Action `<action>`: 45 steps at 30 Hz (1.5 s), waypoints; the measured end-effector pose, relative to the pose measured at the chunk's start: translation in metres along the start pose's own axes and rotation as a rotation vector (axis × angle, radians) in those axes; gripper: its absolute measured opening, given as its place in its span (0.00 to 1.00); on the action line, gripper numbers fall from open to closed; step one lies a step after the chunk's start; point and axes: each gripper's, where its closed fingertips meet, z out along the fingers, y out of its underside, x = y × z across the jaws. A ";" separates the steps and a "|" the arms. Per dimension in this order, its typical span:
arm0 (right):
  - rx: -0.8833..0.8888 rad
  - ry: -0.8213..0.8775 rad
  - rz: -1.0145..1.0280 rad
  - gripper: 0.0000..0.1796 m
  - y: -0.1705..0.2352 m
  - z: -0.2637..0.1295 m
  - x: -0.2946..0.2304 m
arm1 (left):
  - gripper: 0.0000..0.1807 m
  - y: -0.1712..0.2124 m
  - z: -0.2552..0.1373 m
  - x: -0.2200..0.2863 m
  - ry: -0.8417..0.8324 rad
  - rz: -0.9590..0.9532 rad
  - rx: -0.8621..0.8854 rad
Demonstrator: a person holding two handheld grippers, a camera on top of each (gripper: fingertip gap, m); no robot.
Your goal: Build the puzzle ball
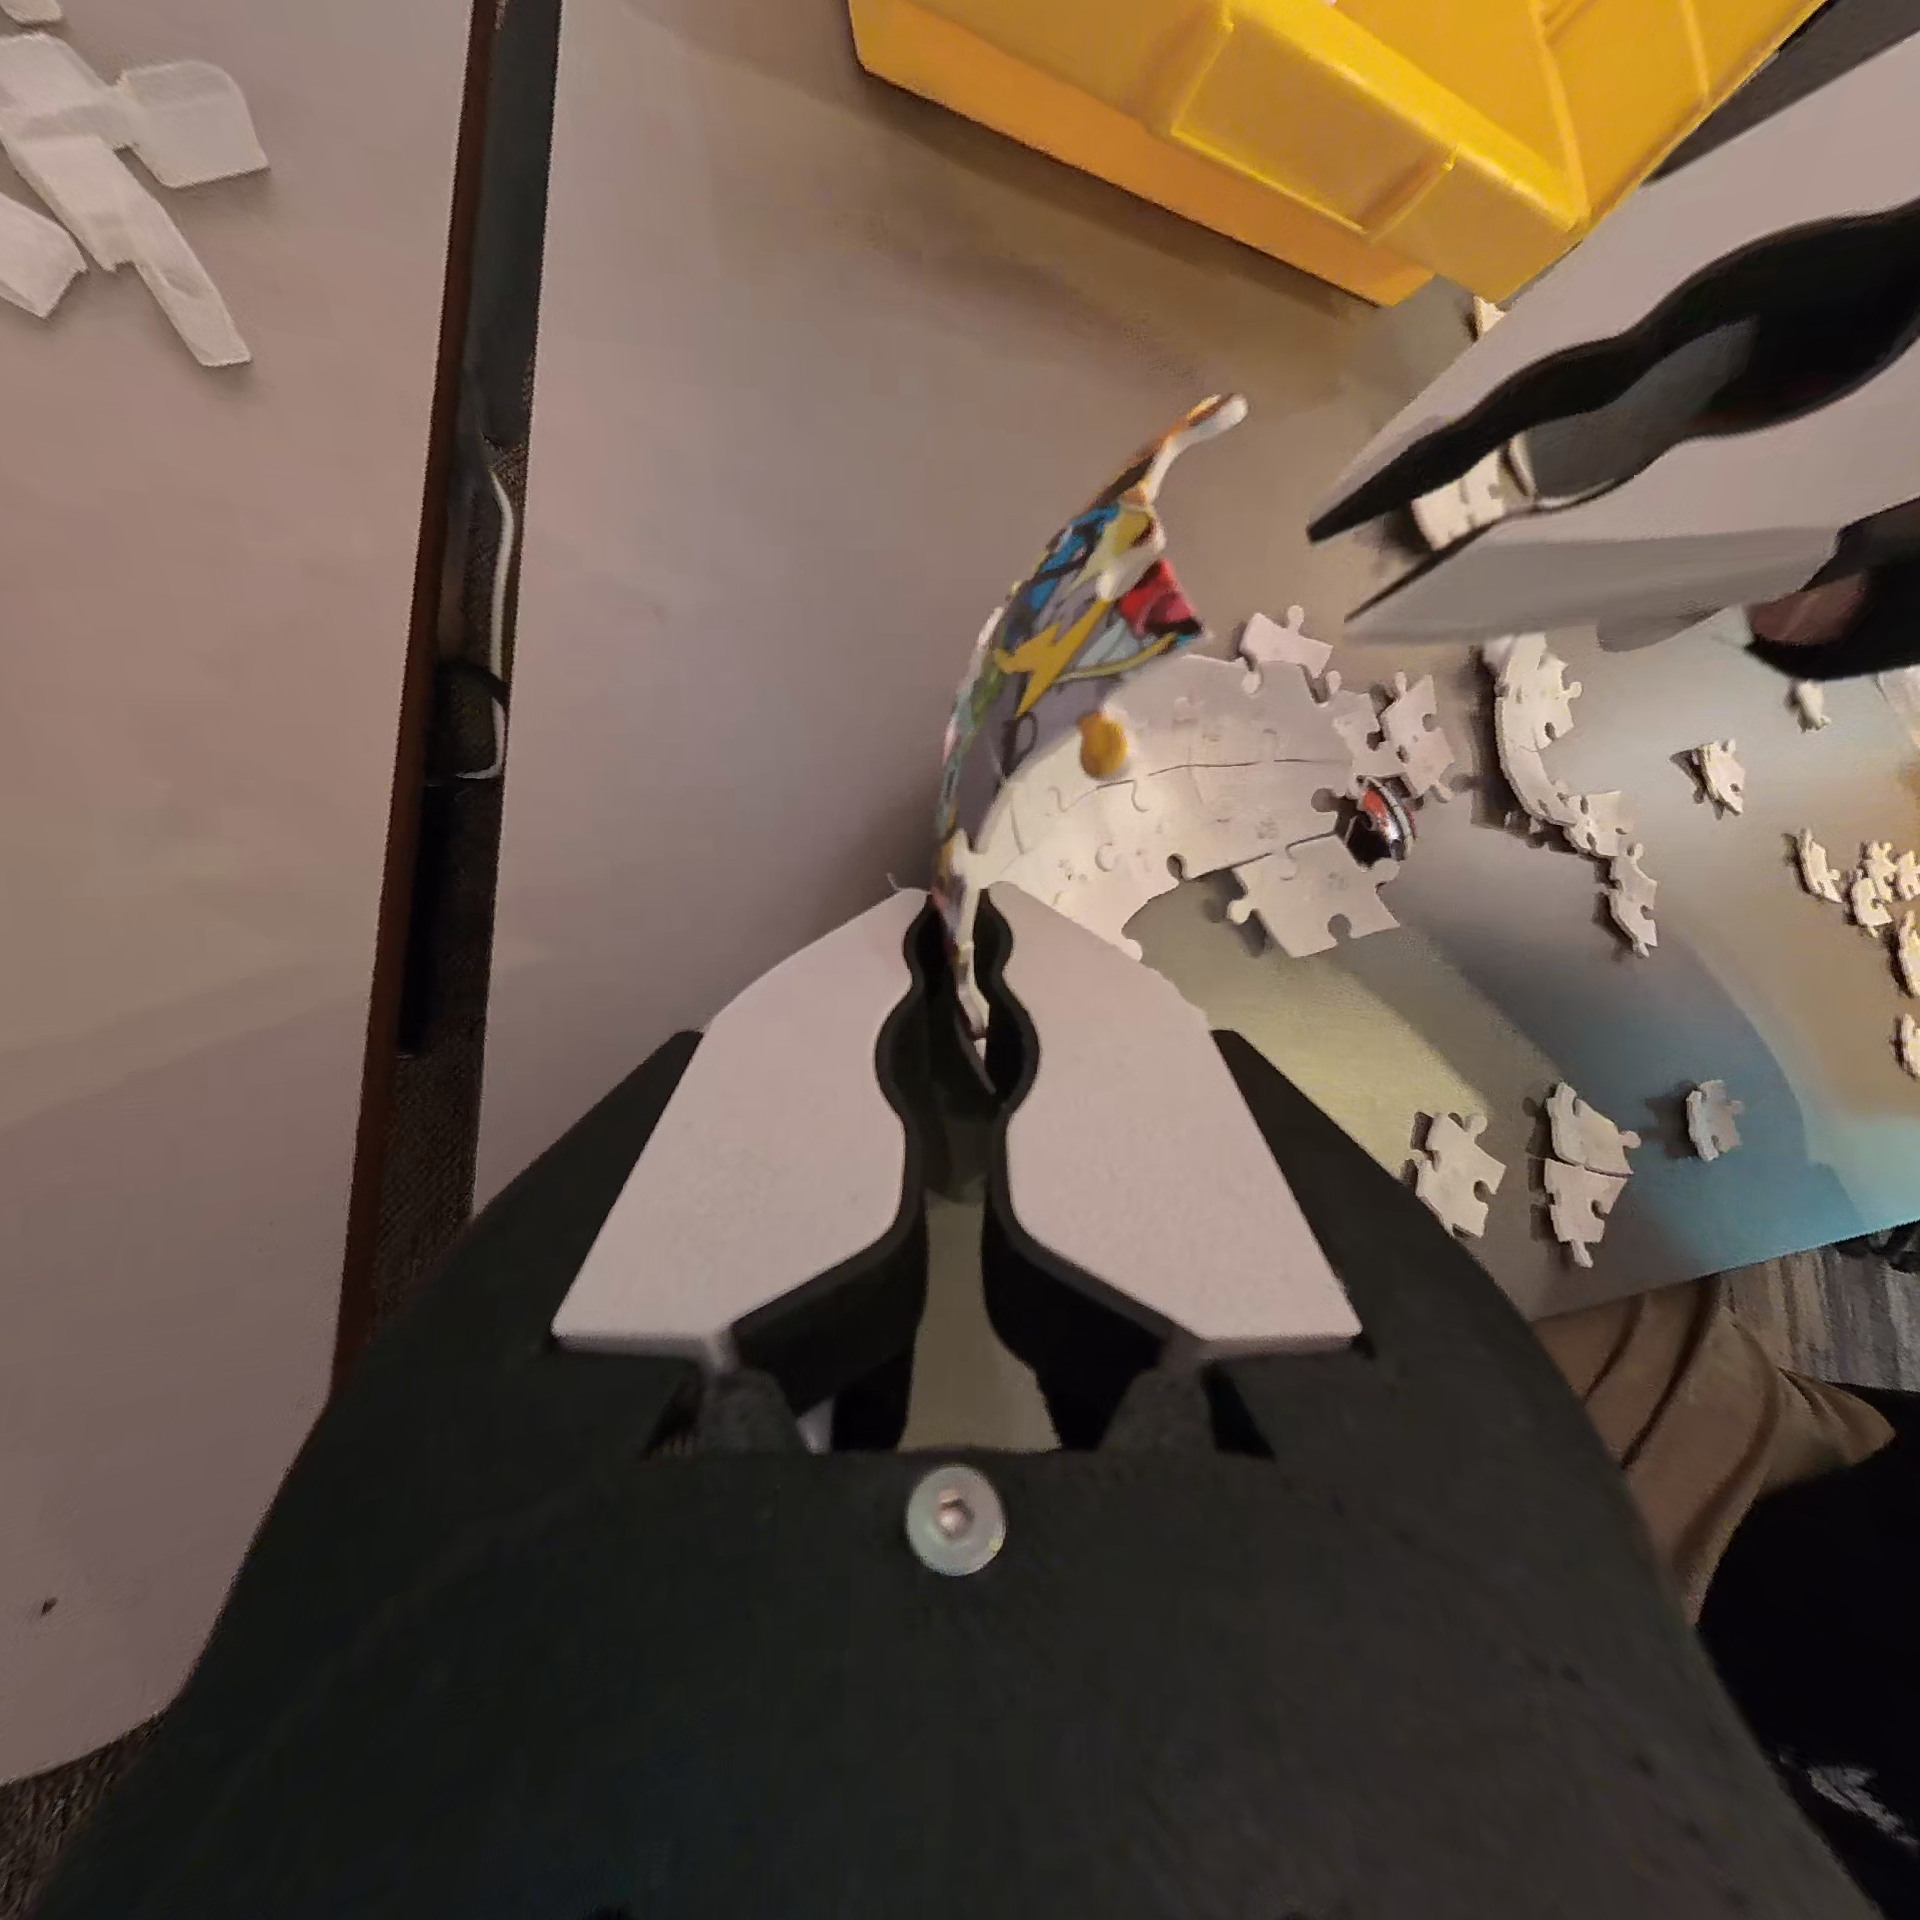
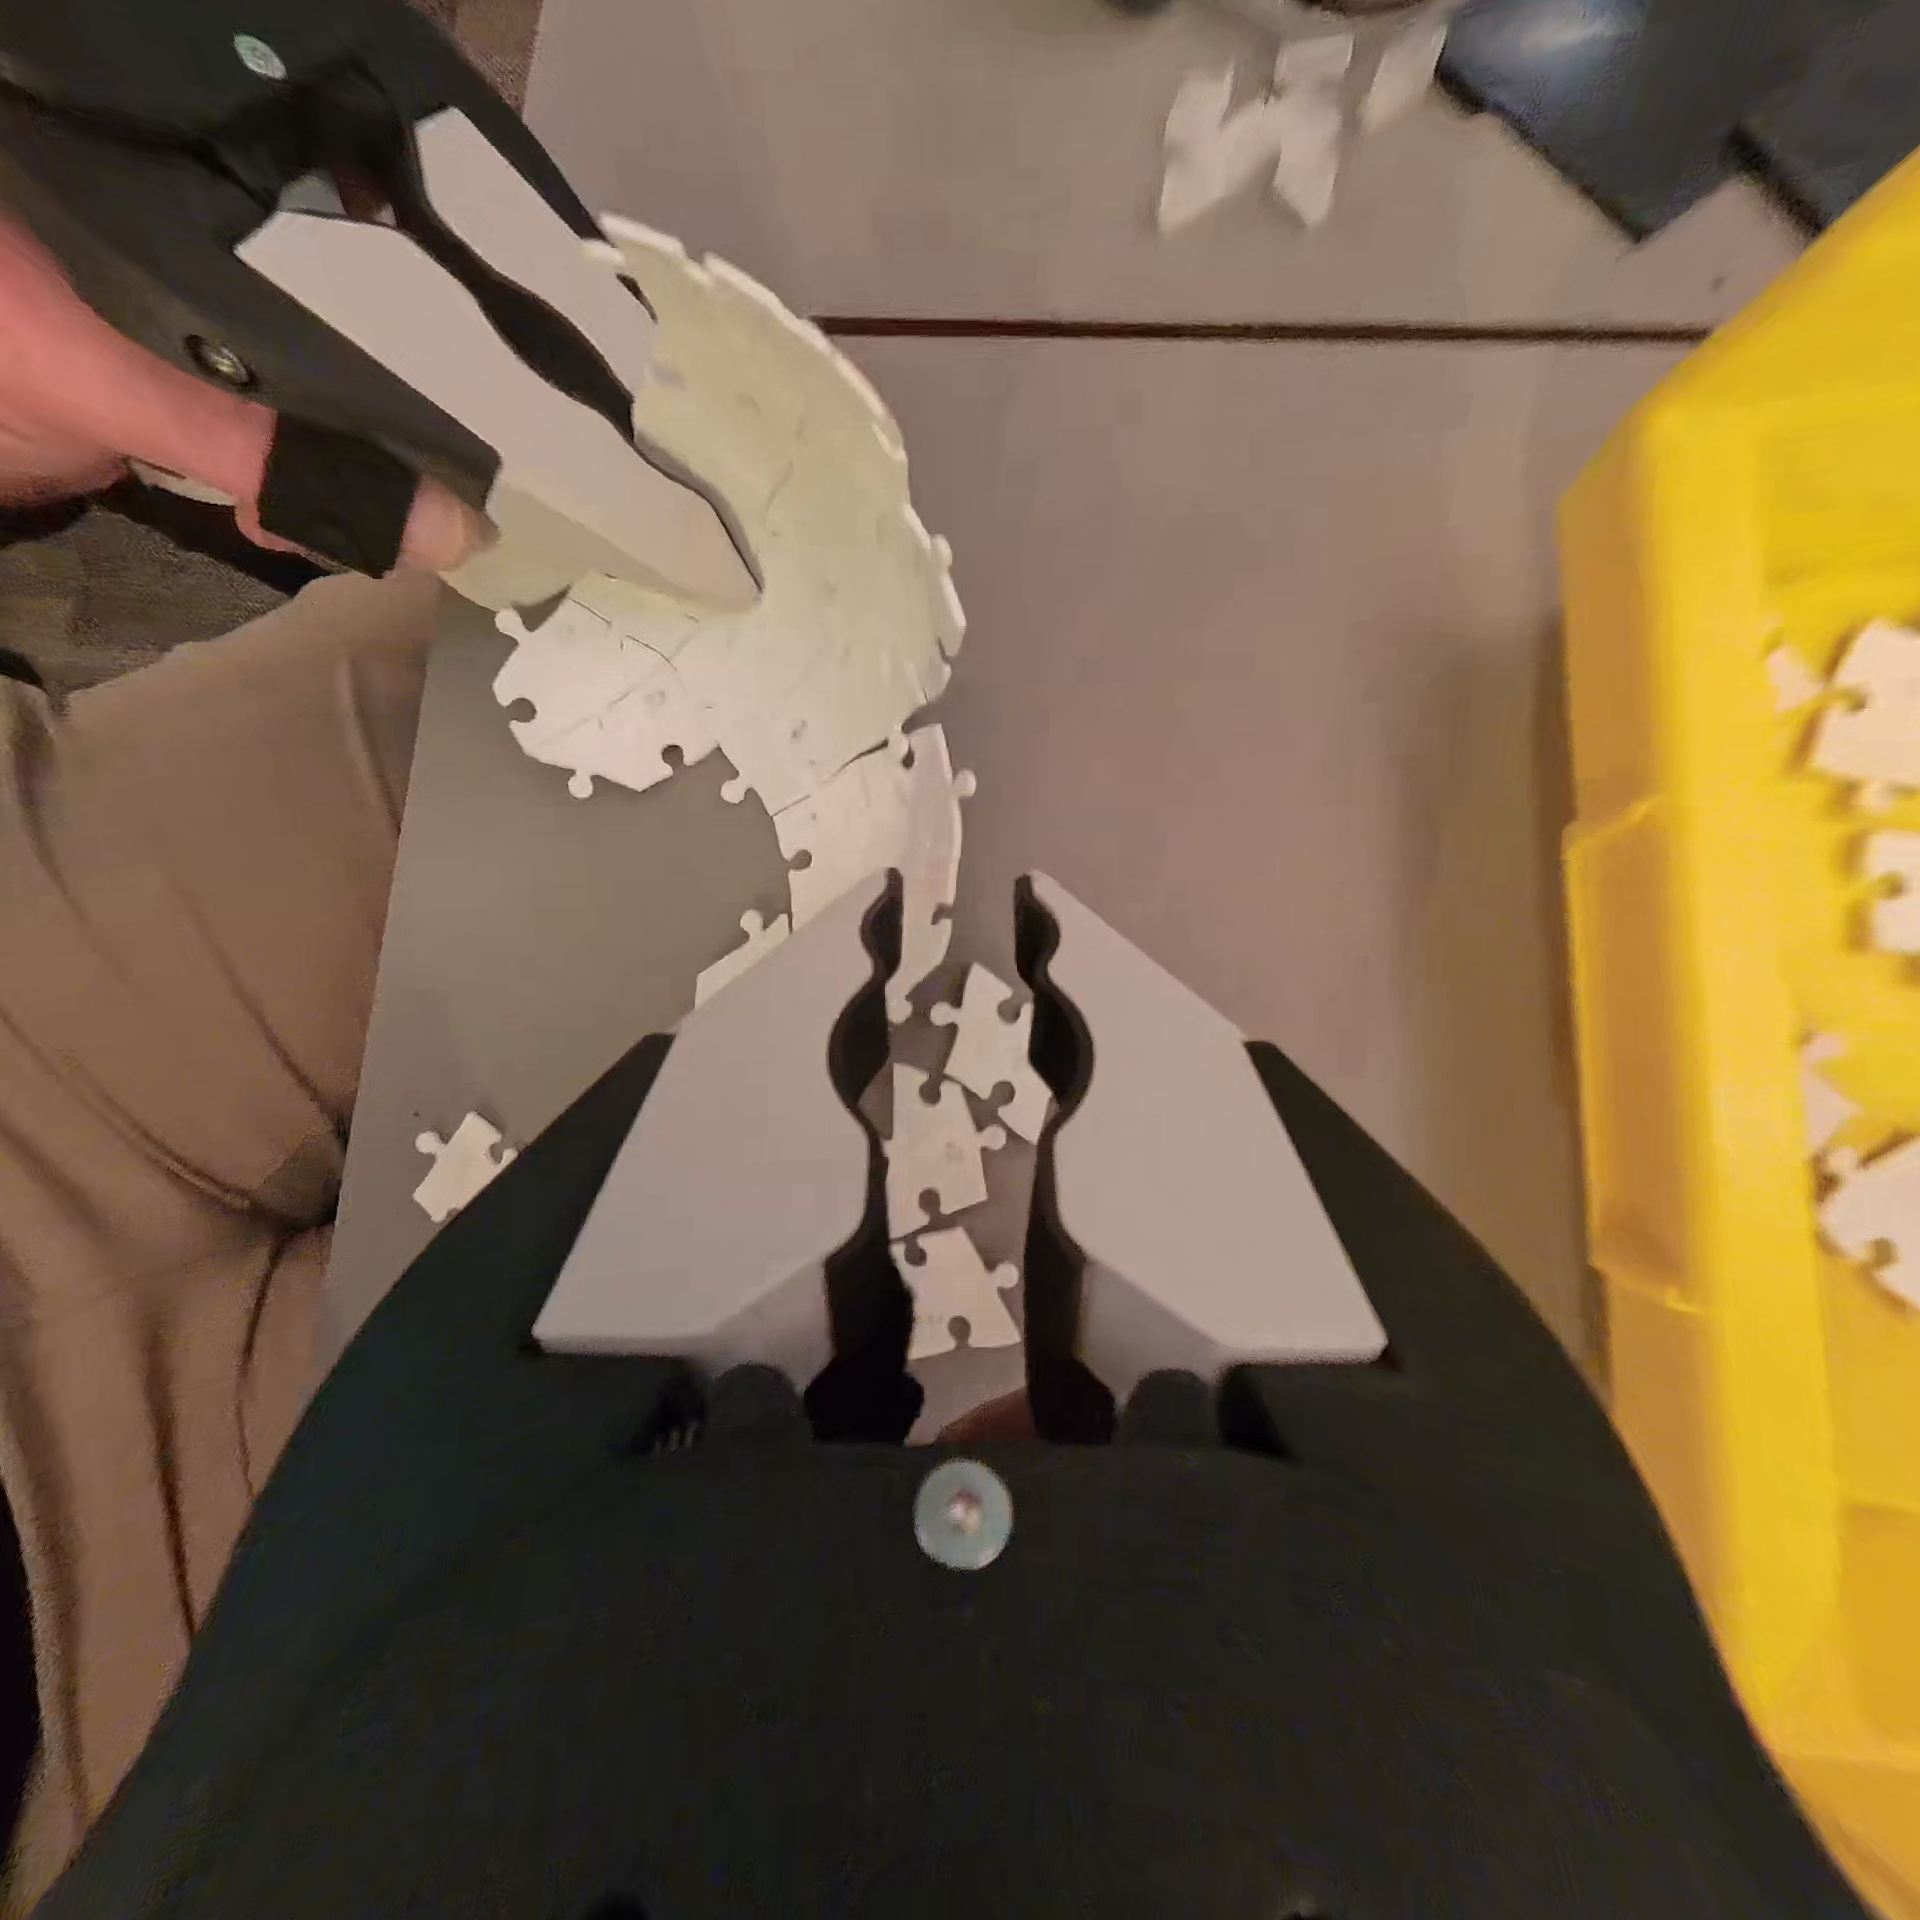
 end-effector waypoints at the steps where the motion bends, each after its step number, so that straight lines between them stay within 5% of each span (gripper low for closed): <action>1: -0.009 -0.010 0.019 0.13 0.004 0.003 0.000 | 0.03 0.000 0.000 0.000 -0.001 0.003 0.001; 7: -0.024 -0.144 0.103 0.15 0.011 0.028 -0.010 | 0.03 0.001 -0.001 0.000 -0.002 0.018 0.006; 17: -0.002 -0.261 0.159 0.02 0.006 0.037 -0.014 | 0.03 -0.001 -0.003 0.000 -0.002 0.064 0.010; 45: 0.030 -0.310 0.193 0.03 -0.006 0.047 -0.020 | 0.03 -0.007 -0.005 0.000 -0.062 0.159 0.020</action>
